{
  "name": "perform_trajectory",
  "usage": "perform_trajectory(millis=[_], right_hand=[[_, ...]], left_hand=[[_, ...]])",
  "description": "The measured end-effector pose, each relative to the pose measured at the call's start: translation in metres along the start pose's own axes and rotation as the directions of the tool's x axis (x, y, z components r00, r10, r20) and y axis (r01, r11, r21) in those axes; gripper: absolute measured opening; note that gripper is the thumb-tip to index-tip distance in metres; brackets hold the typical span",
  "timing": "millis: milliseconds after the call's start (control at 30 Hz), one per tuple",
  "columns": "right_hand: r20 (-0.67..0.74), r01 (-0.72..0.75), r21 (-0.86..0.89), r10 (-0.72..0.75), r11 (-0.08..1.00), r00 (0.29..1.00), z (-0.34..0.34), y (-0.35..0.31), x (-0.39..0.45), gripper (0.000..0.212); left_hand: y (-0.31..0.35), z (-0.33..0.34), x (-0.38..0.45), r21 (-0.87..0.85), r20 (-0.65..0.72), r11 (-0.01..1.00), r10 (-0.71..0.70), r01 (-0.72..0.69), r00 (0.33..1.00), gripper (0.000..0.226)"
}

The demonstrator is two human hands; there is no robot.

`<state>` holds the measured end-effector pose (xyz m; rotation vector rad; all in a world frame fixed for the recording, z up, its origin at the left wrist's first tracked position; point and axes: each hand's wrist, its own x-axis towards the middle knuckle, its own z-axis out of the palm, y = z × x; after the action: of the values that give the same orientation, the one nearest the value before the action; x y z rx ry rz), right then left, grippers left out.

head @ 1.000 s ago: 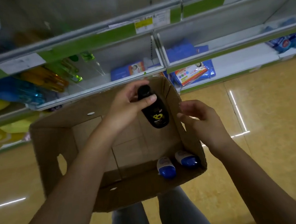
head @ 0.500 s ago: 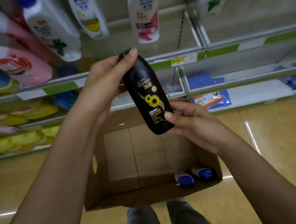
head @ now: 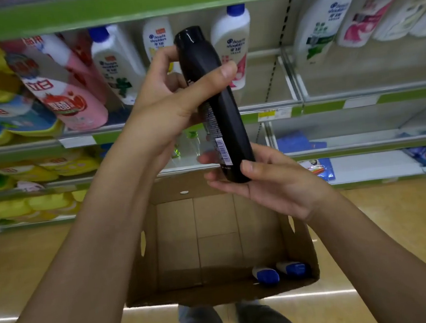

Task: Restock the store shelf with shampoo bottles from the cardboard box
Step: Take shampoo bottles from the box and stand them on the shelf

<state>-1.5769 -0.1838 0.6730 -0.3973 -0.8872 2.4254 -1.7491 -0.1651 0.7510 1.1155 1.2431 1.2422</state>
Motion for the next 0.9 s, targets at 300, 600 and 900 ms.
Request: perform_trajectory(millis=[300,600,900], right_hand=[[-0.184,0.098,-0.173,-0.129,0.98,0.974,0.028,-0.009,0.009,0.06],[-0.293,0.086,-0.384,-0.209,0.919,0.933,0.061,-0.028,0.028,0.057],[-0.231,0.197,-0.475,-0.338,0.858,0.912,0.088,-0.036,0.042,0.044]], left_hand=[[0.015,0.0,-0.007,0.071,-0.155,0.997,0.031,-0.02,0.987,0.057],[0.034,-0.02,-0.006,-0.304,-0.168,0.947,0.057,-0.107,0.984,0.036],[0.067,-0.043,-0.009,-0.198,-0.014,0.97,0.142,-0.142,0.99,0.04]])
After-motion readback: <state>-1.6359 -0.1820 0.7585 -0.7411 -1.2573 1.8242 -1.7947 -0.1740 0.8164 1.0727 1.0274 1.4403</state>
